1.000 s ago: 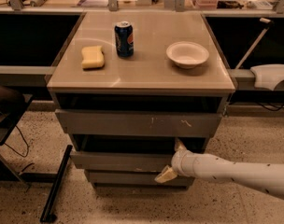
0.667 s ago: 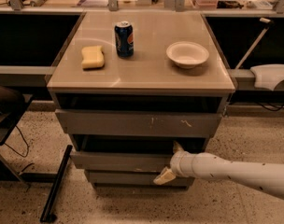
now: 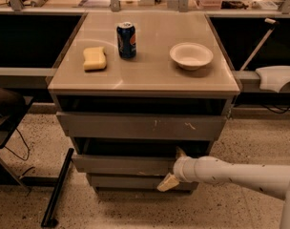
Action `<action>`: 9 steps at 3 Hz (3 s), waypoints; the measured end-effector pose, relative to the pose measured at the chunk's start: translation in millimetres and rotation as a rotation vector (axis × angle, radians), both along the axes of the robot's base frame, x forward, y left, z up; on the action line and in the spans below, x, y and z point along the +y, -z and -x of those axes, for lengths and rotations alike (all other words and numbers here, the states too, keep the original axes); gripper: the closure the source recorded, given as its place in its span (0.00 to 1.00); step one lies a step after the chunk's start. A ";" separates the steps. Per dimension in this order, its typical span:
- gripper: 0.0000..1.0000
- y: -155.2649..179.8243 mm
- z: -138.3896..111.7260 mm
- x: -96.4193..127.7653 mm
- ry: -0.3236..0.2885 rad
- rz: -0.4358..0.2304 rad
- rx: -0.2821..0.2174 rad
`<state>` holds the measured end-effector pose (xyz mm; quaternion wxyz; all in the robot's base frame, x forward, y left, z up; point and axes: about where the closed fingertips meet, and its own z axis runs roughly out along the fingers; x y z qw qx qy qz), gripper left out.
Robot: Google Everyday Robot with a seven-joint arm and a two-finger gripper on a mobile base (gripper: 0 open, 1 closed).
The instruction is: Open middle drawer
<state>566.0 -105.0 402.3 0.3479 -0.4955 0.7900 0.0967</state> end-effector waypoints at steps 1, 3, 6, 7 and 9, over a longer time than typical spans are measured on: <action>0.19 0.0 0.0 0.0 0.000 0.000 0.000; 0.65 -0.1 0.0 0.0 0.000 0.000 0.000; 1.00 -22.9 -3.8 -12.9 0.016 0.002 -0.012; 1.00 -20.4 13.5 -11.4 0.038 0.011 -0.030; 1.00 -38.6 30.4 -8.0 0.095 0.041 -0.058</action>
Offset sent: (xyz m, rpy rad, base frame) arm 0.0000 0.0000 0.0000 0.0000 0.0000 0.0000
